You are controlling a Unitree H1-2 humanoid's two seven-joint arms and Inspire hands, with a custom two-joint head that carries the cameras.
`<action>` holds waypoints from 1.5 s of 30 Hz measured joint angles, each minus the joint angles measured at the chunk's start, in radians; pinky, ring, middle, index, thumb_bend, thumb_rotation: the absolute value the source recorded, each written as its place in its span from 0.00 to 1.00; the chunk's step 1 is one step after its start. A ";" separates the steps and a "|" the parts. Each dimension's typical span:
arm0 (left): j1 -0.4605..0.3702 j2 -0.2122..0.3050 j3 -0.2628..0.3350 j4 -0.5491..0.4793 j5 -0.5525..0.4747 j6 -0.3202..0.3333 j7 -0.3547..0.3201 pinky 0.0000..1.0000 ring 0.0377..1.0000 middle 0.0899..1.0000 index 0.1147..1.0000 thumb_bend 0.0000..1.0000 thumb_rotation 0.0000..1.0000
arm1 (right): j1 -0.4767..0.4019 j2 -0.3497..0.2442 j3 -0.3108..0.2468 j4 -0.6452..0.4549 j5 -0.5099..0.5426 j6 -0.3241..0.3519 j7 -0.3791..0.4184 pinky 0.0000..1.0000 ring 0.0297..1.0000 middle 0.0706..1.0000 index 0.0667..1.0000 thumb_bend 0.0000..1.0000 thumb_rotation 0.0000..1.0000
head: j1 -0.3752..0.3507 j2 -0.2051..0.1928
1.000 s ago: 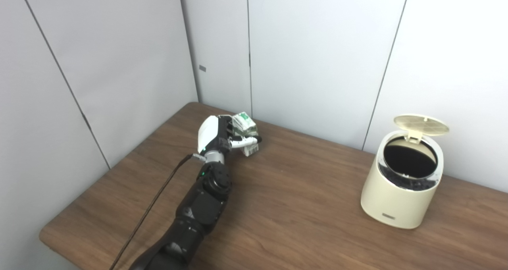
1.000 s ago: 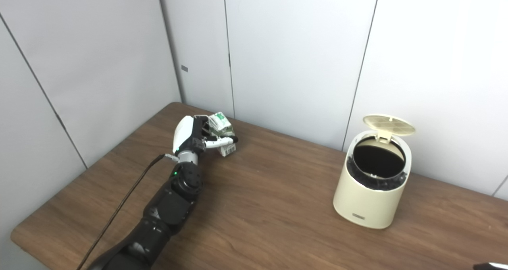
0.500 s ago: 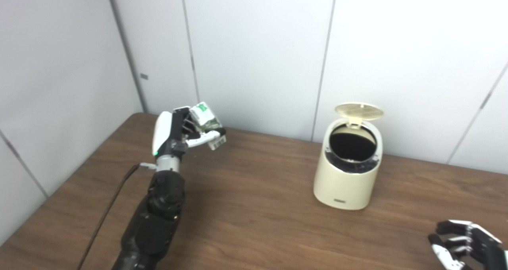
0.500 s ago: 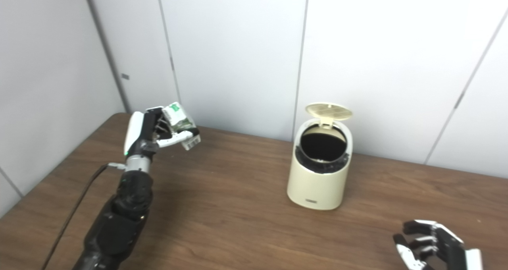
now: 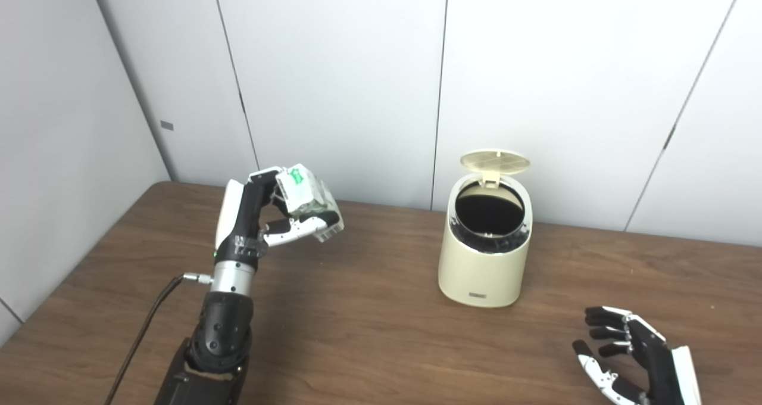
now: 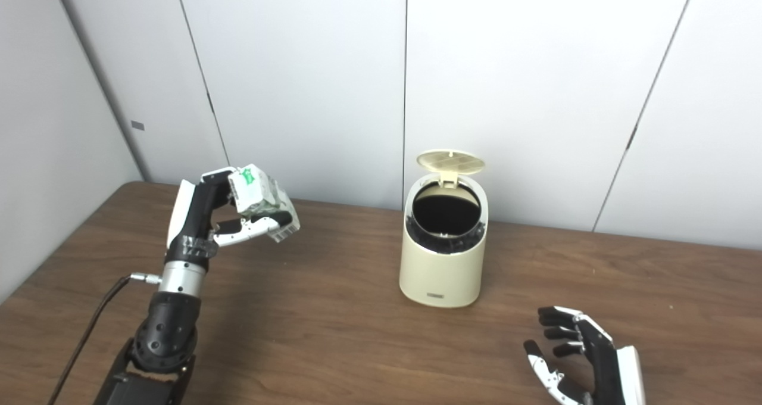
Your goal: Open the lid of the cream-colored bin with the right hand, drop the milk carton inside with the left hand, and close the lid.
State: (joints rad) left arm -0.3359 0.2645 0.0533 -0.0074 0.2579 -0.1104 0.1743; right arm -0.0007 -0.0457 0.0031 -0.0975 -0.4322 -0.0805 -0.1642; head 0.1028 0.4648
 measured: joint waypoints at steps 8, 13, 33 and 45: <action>-0.002 -0.077 -0.045 -0.033 0.033 -0.125 -0.003 0.45 0.46 0.44 0.39 0.50 0.00 | -0.006 0.007 0.007 0.003 -0.012 0.037 -0.010 0.39 0.53 0.60 0.63 0.22 0.00 | -0.017 -0.008; -0.002 -0.116 -0.067 -0.030 0.137 -0.235 0.030 0.77 0.50 0.42 0.39 0.50 0.00 | -0.009 0.021 0.008 0.004 -0.005 0.052 -0.017 0.36 0.50 0.61 0.65 0.24 0.00 | -0.024 -0.009; -0.040 -0.119 -0.232 0.056 0.288 -0.331 0.174 0.71 0.51 0.41 0.38 0.50 0.00 | -0.037 0.022 0.058 0.046 -0.020 0.026 -0.080 0.35 0.47 0.56 0.64 0.25 0.00 | -0.101 -0.023; -0.144 -0.074 -0.412 0.236 0.310 -0.334 0.378 0.67 0.51 0.41 0.39 0.50 0.00 | -0.048 0.022 0.084 0.059 -0.036 0.021 -0.111 0.48 0.61 0.64 0.64 0.27 0.00 | -0.150 -0.021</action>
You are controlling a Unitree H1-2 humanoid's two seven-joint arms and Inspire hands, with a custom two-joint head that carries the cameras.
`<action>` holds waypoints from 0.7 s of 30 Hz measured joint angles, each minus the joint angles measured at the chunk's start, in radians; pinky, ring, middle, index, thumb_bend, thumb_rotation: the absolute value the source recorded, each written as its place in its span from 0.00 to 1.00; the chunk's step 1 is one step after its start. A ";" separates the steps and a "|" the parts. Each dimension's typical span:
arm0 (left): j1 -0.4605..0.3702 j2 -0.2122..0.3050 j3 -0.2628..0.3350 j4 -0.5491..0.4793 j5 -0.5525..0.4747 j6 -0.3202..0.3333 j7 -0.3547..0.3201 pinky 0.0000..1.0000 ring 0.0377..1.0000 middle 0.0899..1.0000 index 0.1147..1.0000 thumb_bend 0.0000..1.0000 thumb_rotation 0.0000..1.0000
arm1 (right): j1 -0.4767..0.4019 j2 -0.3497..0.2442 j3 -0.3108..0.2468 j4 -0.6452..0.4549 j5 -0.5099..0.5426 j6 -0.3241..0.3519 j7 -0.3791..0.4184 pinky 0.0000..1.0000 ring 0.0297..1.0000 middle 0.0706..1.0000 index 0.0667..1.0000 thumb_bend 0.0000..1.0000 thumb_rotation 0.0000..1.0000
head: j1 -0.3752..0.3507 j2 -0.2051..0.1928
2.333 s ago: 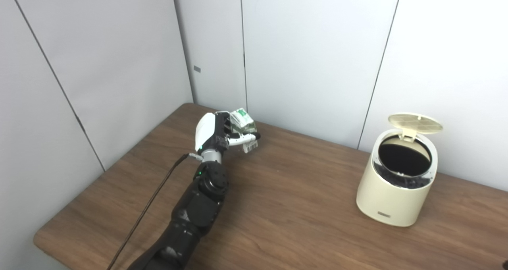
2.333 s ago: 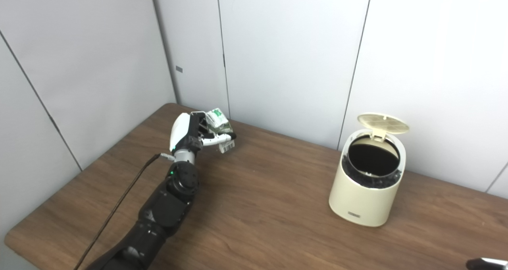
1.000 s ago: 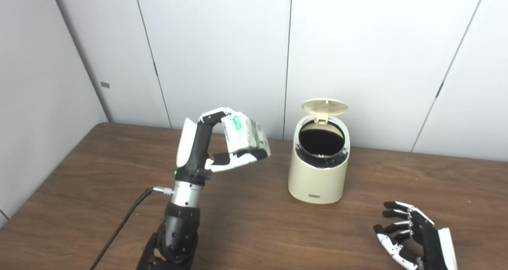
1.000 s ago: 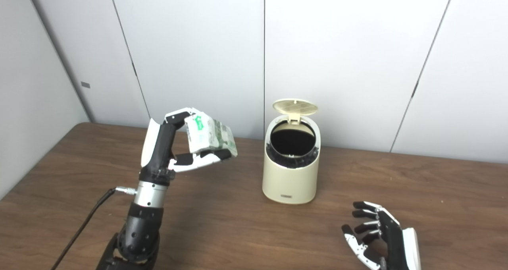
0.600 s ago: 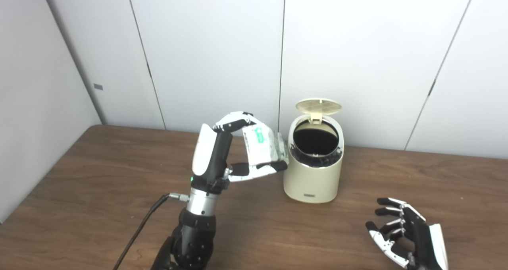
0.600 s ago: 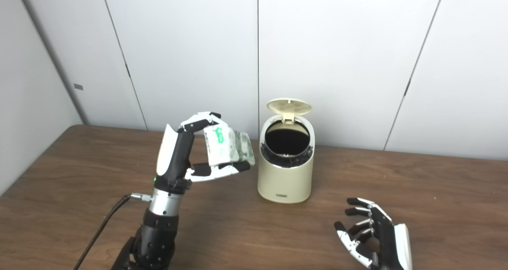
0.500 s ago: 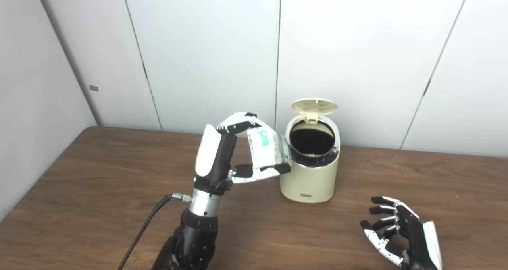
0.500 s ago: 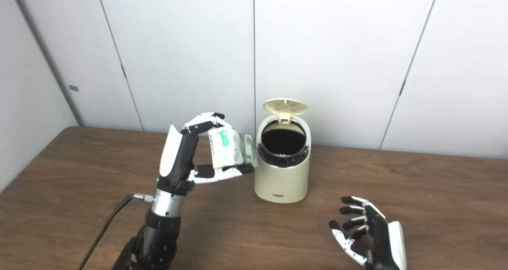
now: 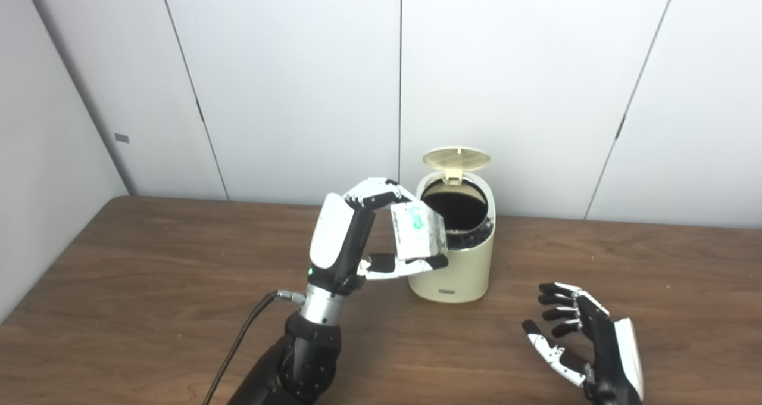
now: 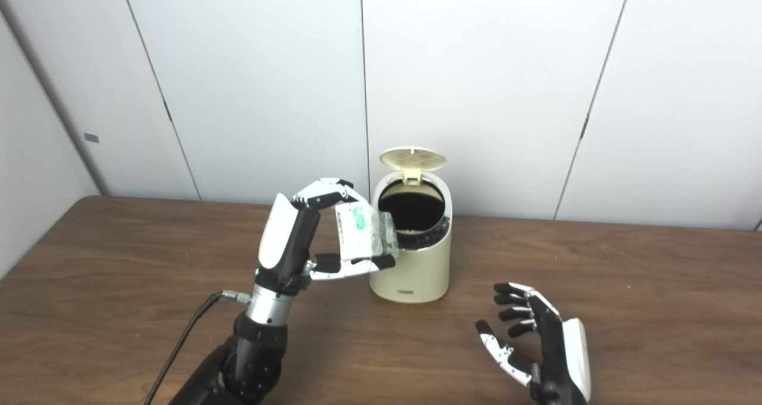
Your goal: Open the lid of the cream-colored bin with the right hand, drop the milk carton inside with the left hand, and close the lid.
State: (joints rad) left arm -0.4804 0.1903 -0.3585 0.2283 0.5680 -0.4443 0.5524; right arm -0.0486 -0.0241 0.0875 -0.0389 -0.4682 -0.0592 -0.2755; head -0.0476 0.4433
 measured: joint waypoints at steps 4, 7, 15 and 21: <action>-0.065 0.012 -0.062 0.089 0.020 -0.004 0.078 0.64 0.51 0.41 0.38 0.50 0.00 | -0.001 0.000 0.003 0.002 0.000 0.000 0.000 0.52 0.63 0.65 0.65 0.28 0.01 | -0.014 0.002; -0.114 0.022 -0.095 0.152 0.034 -0.004 0.129 0.63 0.51 0.41 0.38 0.50 0.00 | -0.002 0.000 0.007 0.002 0.000 0.000 0.000 0.52 0.63 0.66 0.65 0.28 0.01 | -0.021 0.005; -0.205 0.022 -0.143 0.309 0.086 -0.009 0.242 0.63 0.50 0.42 0.38 0.50 0.00 | -0.004 0.001 0.009 0.006 0.001 0.000 0.000 0.53 0.64 0.66 0.65 0.29 0.05 | -0.031 0.006; -0.240 0.017 -0.150 0.371 0.093 -0.014 0.267 0.62 0.50 0.42 0.38 0.50 0.00 | -0.005 0.006 0.010 0.007 0.005 0.000 0.000 0.54 0.64 0.66 0.65 0.29 0.03 | -0.038 0.009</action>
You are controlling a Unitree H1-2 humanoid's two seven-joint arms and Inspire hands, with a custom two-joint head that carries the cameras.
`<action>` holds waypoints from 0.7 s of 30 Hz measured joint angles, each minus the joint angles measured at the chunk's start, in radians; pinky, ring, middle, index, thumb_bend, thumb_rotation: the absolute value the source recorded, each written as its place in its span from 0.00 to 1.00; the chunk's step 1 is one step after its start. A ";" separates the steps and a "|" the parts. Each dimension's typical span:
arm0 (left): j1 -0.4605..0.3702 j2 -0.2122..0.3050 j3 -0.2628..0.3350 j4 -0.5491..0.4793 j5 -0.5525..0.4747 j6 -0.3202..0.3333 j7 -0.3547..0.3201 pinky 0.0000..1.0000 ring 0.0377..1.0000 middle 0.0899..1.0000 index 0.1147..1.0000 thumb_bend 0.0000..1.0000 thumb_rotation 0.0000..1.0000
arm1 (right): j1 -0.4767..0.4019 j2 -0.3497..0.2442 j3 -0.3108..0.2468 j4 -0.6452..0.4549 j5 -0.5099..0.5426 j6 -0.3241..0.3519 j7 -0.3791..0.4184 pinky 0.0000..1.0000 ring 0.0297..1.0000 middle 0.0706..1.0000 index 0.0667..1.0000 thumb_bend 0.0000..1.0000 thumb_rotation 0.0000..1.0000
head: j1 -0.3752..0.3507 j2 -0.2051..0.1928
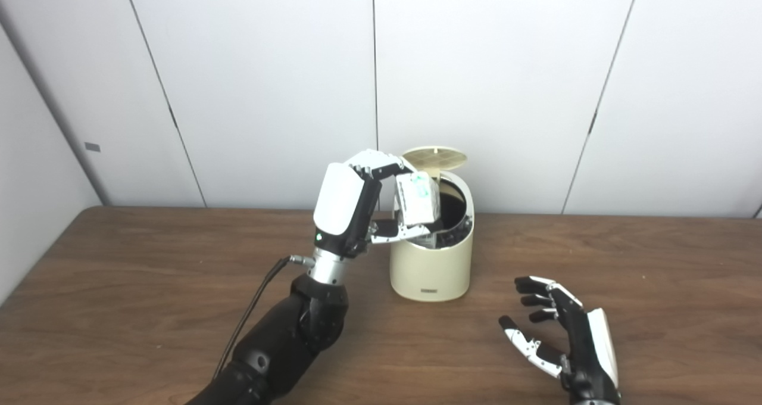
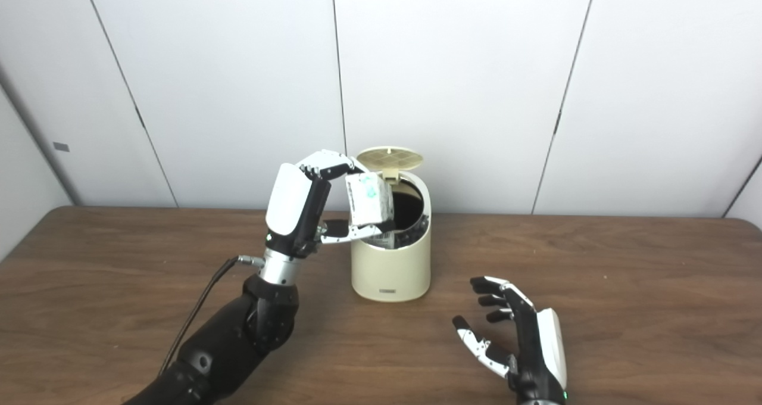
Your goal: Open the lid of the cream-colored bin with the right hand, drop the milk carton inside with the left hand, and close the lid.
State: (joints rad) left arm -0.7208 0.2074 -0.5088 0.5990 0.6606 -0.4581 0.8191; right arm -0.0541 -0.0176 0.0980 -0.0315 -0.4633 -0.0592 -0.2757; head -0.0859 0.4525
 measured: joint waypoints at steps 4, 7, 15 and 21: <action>-0.018 0.002 -0.020 0.034 0.009 -0.005 0.026 0.62 0.49 0.41 0.39 0.50 0.00 | -0.002 0.003 0.004 0.003 -0.002 0.000 -0.004 0.53 0.64 0.66 0.64 0.29 0.02 | -0.006 0.002; -0.035 0.006 -0.041 0.069 0.016 -0.003 0.027 0.62 0.49 0.40 0.41 0.50 0.00 | -0.003 0.004 0.008 0.005 -0.004 -0.001 -0.012 0.53 0.64 0.66 0.64 0.29 0.04 | -0.008 0.002; -0.056 0.006 -0.062 0.138 0.016 -0.002 0.024 0.60 0.48 0.41 0.42 0.50 0.00 | -0.004 0.007 0.014 0.004 -0.008 0.000 -0.013 0.53 0.64 0.66 0.64 0.29 0.03 | -0.011 0.006; -0.058 0.006 -0.060 0.147 0.040 -0.003 0.024 0.59 0.45 0.42 0.42 0.51 0.00 | -0.004 0.008 0.015 0.004 -0.010 0.000 -0.013 0.52 0.63 0.65 0.64 0.30 0.06 | -0.014 0.011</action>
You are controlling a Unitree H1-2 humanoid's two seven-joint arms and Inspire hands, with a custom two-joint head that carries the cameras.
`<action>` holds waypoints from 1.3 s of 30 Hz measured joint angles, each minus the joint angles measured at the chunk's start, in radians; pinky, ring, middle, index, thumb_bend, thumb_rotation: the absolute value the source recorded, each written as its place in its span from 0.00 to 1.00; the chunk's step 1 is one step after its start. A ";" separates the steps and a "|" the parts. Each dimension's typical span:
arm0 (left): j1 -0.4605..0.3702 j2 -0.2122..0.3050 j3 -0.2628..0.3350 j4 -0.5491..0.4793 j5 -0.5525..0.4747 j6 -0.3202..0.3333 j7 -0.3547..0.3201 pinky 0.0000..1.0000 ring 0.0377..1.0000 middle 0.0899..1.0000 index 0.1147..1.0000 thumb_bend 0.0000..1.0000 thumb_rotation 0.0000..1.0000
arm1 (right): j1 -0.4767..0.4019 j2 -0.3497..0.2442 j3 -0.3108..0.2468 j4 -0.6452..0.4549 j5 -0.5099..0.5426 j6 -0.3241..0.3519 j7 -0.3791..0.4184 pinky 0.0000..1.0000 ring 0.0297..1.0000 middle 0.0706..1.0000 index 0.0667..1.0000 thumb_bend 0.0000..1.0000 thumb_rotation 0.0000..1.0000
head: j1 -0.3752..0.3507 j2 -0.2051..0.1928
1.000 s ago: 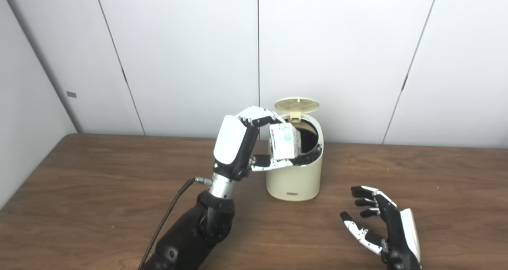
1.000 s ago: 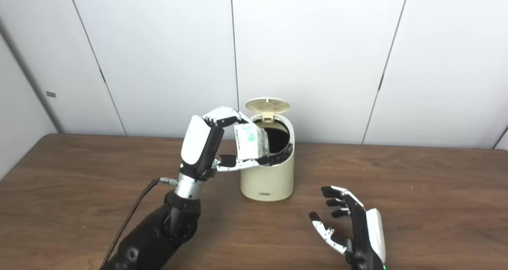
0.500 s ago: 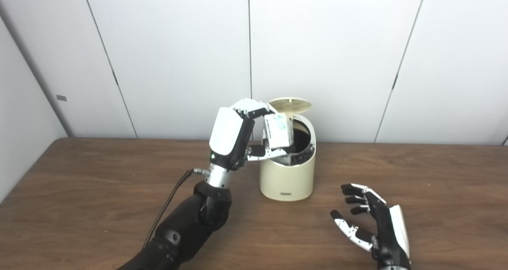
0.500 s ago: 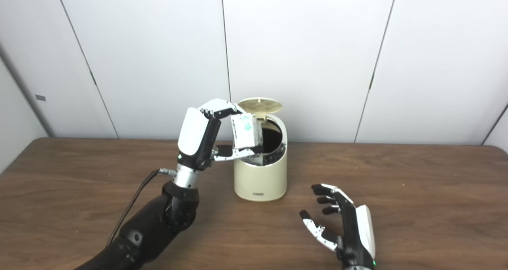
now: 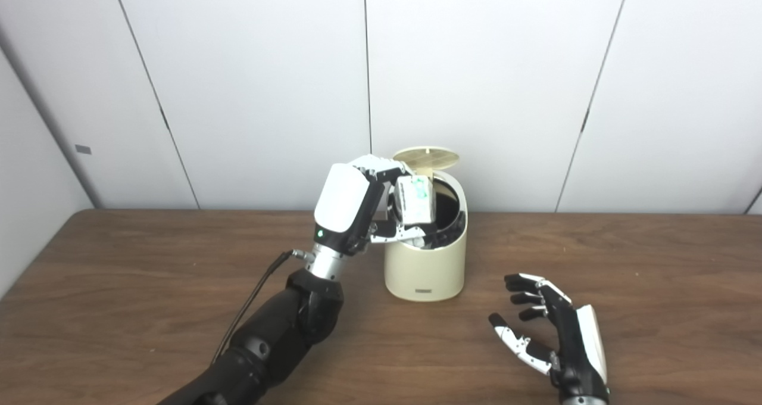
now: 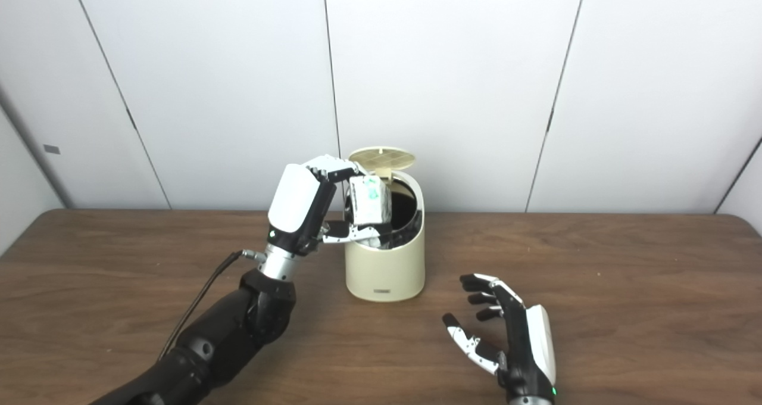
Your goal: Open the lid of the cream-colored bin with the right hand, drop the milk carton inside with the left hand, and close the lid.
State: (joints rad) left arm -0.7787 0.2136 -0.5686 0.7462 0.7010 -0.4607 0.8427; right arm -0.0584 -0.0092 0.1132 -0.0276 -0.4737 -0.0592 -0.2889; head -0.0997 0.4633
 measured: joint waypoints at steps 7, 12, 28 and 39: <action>0.000 0.002 -0.002 0.002 -0.003 -0.001 -0.007 0.60 0.44 0.42 0.44 0.51 0.00 | 0.000 0.003 0.002 0.000 -0.003 0.006 0.000 0.52 0.63 0.65 0.64 0.29 0.10 | -0.002 0.005; 0.000 0.005 0.000 0.000 -0.004 -0.001 -0.033 0.61 0.44 0.42 0.44 0.51 0.00 | 0.000 0.005 0.002 0.000 -0.004 0.008 -0.003 0.51 0.63 0.65 0.63 0.30 0.05 | -0.002 0.005; -0.006 0.041 -0.029 -0.016 -0.103 -0.013 -0.129 0.66 0.52 0.51 0.53 1.00 0.69 | -0.001 0.007 0.006 0.002 -0.002 0.006 -0.013 0.50 0.62 0.64 0.64 0.30 0.07 | -0.003 0.009; 0.010 0.061 -0.034 -0.052 -0.200 -0.027 -0.211 0.70 0.57 0.55 0.56 1.00 0.72 | -0.002 0.006 0.011 0.003 -0.003 0.006 -0.014 0.49 0.61 0.64 0.63 0.29 0.07 | 0.000 0.008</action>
State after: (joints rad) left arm -0.7690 0.2749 -0.6021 0.6938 0.5009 -0.4881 0.6321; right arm -0.0602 -0.0028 0.1245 -0.0248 -0.4772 -0.0530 -0.3025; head -0.0997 0.4709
